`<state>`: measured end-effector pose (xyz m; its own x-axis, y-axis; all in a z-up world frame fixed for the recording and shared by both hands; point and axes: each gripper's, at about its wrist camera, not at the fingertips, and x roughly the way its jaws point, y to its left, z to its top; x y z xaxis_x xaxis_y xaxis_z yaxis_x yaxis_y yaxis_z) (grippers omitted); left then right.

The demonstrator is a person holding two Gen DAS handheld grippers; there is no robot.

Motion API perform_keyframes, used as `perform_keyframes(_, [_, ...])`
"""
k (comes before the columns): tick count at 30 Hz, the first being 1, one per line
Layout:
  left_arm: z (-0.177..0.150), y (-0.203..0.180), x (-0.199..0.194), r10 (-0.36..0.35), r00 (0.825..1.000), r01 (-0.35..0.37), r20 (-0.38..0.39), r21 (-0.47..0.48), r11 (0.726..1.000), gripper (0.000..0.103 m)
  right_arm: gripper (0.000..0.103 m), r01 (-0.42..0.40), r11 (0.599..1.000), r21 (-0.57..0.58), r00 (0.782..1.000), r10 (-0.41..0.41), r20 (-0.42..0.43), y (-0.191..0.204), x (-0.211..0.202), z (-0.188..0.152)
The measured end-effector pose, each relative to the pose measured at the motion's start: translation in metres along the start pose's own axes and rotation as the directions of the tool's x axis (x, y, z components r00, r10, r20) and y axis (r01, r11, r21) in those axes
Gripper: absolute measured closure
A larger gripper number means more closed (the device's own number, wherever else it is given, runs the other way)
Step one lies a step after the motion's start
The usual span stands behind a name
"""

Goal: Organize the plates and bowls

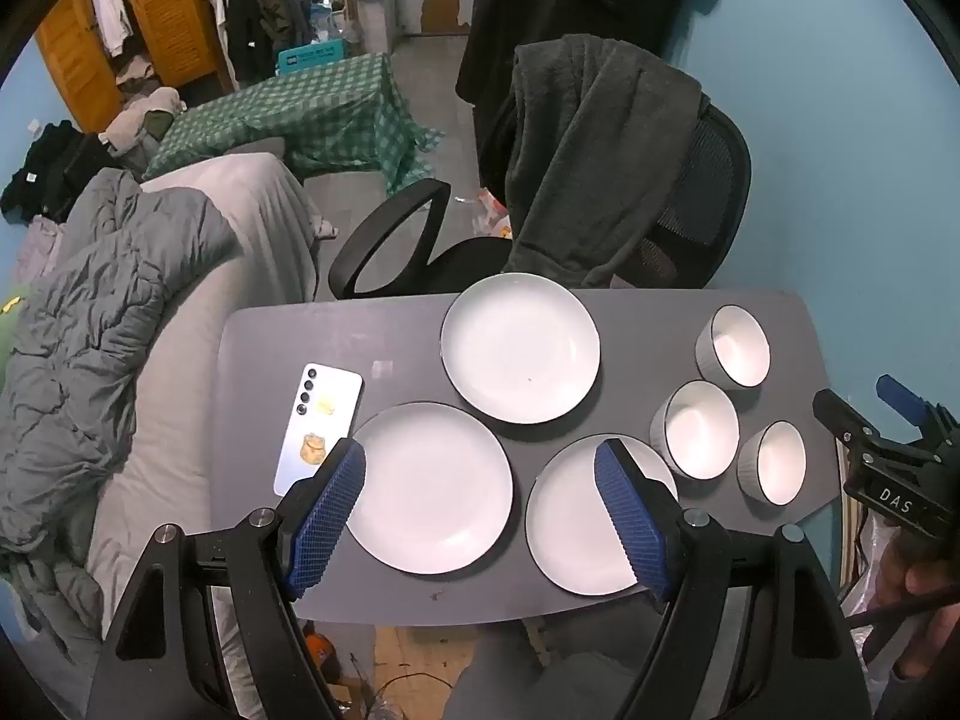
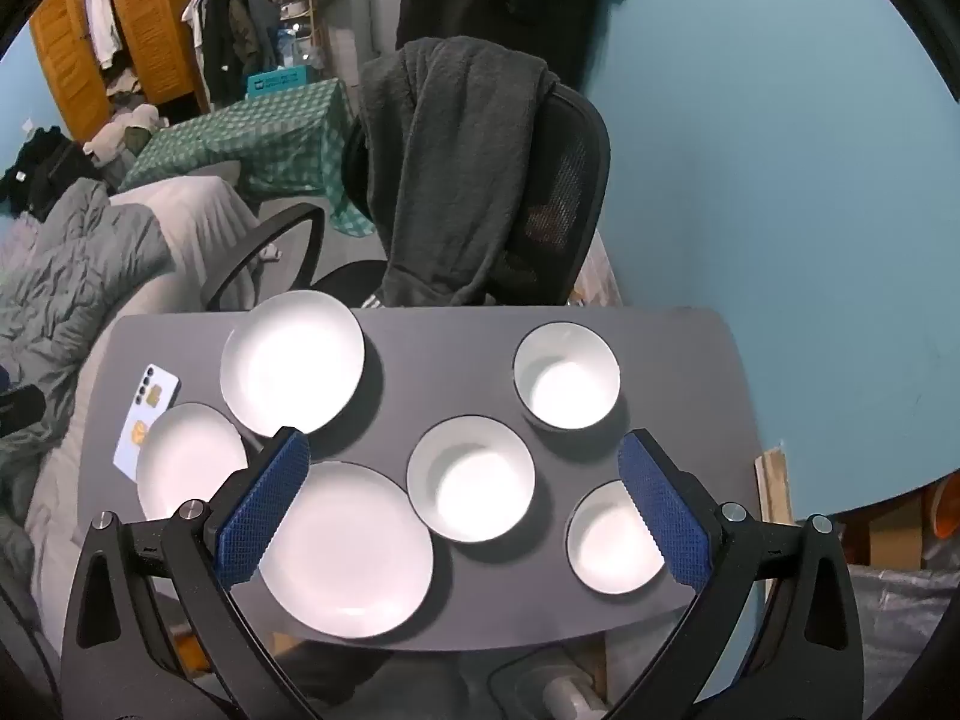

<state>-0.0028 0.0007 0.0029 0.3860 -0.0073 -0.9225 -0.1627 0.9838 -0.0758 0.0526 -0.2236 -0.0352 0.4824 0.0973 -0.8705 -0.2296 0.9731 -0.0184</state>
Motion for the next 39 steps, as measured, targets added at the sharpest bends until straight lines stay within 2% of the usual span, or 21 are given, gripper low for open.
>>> perform_keyframes(2, [0.0009,0.0048,0.0024,-0.018,1.0,0.017,-0.013,-0.003,1.0,0.023,0.002,0.001,1.0,-0.001,1.0,-0.001,0.002,0.0003,-0.0002,0.0003])
perform_keyframes(23, [0.0035,0.0017,-0.0023,0.021,1.0,-0.021,0.011,0.005,1.0,0.023,0.002,-0.027,1.0,0.01,1.0,0.027,-0.001,0.006,-0.0013,0.0018])
perform_keyframes(39, [0.0039,0.0041,-0.002,0.014,1.0,-0.014,0.016,-0.003,1.0,0.023,0.002,-0.032,0.999,0.005,0.999,0.032,-0.004,0.0063,0.0001,0.0045])
